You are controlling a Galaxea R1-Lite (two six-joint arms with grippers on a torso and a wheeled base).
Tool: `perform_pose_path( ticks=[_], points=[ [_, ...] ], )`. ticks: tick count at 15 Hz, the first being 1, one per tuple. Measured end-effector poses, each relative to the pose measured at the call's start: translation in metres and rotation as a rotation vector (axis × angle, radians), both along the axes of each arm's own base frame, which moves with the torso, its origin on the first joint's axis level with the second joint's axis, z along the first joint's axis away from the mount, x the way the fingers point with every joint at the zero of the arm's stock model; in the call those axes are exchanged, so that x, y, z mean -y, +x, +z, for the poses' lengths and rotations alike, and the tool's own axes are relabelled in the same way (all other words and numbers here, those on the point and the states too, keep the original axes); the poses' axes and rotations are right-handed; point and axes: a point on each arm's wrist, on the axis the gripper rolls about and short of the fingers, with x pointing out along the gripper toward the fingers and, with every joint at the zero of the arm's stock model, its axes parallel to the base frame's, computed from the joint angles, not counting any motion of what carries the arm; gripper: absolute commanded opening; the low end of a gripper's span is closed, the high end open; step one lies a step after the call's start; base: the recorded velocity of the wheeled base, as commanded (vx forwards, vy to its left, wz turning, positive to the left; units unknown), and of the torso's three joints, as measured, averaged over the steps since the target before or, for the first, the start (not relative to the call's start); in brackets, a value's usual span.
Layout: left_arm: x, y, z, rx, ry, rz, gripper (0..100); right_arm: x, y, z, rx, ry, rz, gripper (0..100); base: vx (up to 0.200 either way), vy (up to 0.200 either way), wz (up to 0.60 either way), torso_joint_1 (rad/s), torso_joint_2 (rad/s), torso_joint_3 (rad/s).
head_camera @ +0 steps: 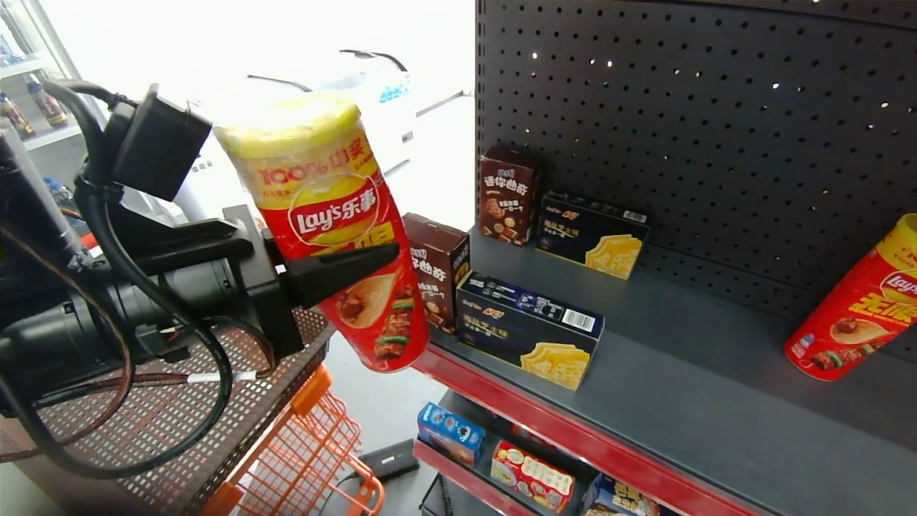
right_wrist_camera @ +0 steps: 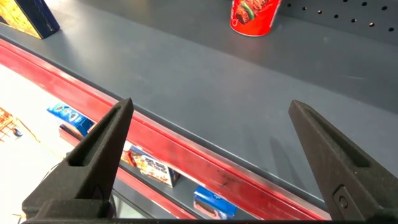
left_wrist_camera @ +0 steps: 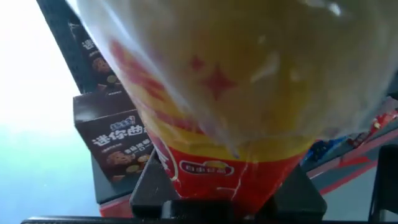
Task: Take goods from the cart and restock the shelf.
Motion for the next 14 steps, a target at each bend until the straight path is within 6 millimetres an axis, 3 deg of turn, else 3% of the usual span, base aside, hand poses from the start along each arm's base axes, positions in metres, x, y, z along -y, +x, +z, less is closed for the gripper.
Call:
perform_pose_path(
  ticks=[11, 14],
  points=[
    [0.015, -0.021, -0.001, -0.07, -0.037, -0.176, 0, 0.0, 0.0, 0.0, 0.0, 0.0, 0.005, 100, 0.0, 0.0, 0.0, 0.0, 0.0, 0.0],
    [0.015, -0.022, 0.0, -0.065, -0.038, -0.197, 0, 0.0, 0.0, 0.0, 0.0, 0.0, 0.005, 100, 0.0, 0.0, -0.6, 0.001, 0.0, 0.002]
  ],
)
